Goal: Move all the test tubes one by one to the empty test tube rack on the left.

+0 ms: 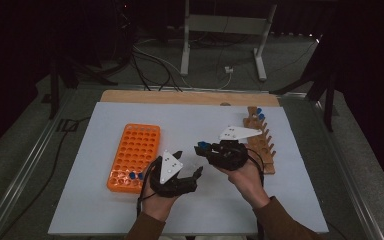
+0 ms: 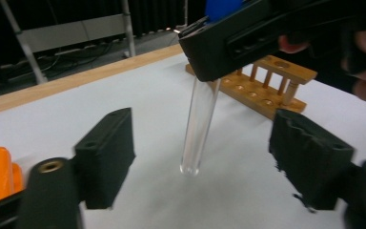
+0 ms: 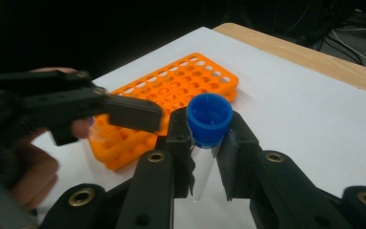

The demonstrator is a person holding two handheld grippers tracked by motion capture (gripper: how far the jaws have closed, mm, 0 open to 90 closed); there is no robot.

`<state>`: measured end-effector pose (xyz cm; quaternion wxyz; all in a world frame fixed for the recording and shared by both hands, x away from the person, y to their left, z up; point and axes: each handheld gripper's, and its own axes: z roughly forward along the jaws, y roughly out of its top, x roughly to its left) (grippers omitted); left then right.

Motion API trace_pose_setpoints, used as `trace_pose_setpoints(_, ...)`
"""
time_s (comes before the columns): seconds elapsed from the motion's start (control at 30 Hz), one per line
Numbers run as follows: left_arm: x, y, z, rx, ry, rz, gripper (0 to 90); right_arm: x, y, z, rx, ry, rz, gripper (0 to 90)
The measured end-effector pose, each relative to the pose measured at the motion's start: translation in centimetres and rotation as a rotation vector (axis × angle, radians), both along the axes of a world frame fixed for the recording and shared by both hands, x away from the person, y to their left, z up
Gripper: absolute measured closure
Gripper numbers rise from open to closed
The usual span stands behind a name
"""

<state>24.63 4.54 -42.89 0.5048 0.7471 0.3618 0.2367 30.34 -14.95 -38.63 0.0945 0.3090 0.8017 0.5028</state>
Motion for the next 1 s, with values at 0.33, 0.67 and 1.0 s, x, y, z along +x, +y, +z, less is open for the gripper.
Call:
trace_pose_setpoints(0.33, 0.6, -0.7, -0.4, -0.014, 0.001, 0.0, 62.8, -0.5, 0.7, -0.1, 0.003, 0.021, 0.048, 76.8)
trace_pose_setpoints(0.67, 0.6, -0.5, -0.5, -0.03, 0.01, -0.021, 77.1, -0.4, 0.9, -0.3, -0.006, 0.028, 0.057, 76.3)
trace_pose_setpoints(1.0, 1.1, 1.0, -0.4, -0.07, 0.038, 0.022, 77.9, -0.3, -0.5, 0.1, 0.036, 0.002, 0.057, 43.9)
